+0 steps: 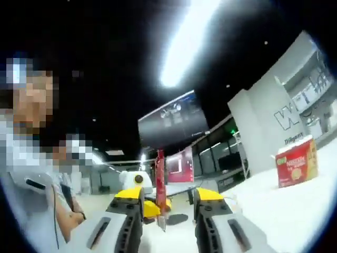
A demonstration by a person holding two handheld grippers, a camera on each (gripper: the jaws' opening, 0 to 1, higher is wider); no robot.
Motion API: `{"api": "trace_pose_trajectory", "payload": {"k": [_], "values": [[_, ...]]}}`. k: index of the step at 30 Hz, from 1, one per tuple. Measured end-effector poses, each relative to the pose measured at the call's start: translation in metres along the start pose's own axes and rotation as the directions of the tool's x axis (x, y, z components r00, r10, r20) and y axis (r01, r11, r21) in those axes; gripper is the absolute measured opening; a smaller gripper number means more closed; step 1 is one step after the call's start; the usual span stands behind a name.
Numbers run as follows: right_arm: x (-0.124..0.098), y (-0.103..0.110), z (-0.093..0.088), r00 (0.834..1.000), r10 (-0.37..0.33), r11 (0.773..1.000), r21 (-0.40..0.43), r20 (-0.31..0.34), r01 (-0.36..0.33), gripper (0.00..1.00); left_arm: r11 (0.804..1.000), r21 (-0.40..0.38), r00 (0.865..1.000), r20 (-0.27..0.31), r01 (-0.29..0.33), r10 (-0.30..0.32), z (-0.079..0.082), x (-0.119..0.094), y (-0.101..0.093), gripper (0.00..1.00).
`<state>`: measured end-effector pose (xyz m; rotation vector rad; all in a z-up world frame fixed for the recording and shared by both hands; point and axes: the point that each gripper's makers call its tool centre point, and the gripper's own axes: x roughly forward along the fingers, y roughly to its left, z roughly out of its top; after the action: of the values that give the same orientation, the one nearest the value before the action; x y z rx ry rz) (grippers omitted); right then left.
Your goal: Tear open the coffee pouch, take out the coffee, and pour the coffee from the pouch into the cup
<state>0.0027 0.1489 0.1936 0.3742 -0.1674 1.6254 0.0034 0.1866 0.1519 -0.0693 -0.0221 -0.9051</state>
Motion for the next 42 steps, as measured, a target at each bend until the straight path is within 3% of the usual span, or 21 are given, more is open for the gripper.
{"api": "trace_pose_trajectory", "payload": {"k": [7,10,19,30,33,34,36,38,40,41,42], "values": [[0.005,0.008,0.005,0.999,0.035,0.999,0.017,0.027,-0.035,0.37,1.0,0.005,0.999,-0.026,0.027,-0.027,-0.007,0.009,-0.008,0.12],[0.011,0.017,-0.002,0.998,0.067,0.997,0.035,0.004,-0.067,0.29,0.996,-0.003,0.995,-0.023,0.094,-0.094,-0.006,0.014,-0.023,0.12],[0.016,0.03,-0.013,0.993,0.116,0.989,0.091,-0.023,-0.113,0.12,0.99,-0.003,0.99,-0.022,0.138,-0.138,-0.004,0.017,-0.035,0.12],[0.013,0.029,-0.013,0.991,0.122,0.991,0.054,-0.05,-0.12,0.08,0.978,-0.041,0.979,-0.005,0.203,-0.203,-0.005,0.013,-0.04,0.13],[0.012,0.027,-0.013,0.992,0.112,0.994,0.021,-0.063,-0.111,0.08,0.971,-0.037,0.972,-0.007,0.234,-0.235,-0.004,0.007,-0.044,0.21],[0.01,0.027,-0.011,0.992,0.113,0.994,0.016,-0.061,-0.112,0.08,0.962,-0.042,0.963,0.003,0.271,-0.271,-0.002,0.001,-0.05,0.25],[0.007,0.027,-0.01,0.991,0.119,0.993,0.02,-0.059,-0.118,0.08,0.961,-0.046,0.962,0.01,0.273,-0.273,0.003,-0.007,-0.049,0.25],[0.006,0.027,-0.013,0.99,0.122,0.993,0.016,-0.072,-0.121,0.08,0.964,-0.044,0.964,0.068,0.261,-0.258,0.019,-0.019,-0.046,0.24],[0.006,0.03,-0.019,0.987,0.135,0.991,0.025,-0.085,-0.134,0.08,0.964,-0.048,0.963,0.091,0.26,-0.255,0.025,-0.022,-0.045,0.22],[0.007,0.033,-0.022,0.985,0.145,0.989,0.032,-0.093,-0.143,0.08,0.961,-0.074,0.956,0.15,0.265,-0.252,0.041,-0.031,-0.046,0.22],[0.008,0.035,-0.027,0.982,0.155,0.988,0.038,-0.104,-0.152,0.08,0.962,-0.081,0.954,0.173,0.261,-0.245,0.048,-0.033,-0.046,0.22]]}}
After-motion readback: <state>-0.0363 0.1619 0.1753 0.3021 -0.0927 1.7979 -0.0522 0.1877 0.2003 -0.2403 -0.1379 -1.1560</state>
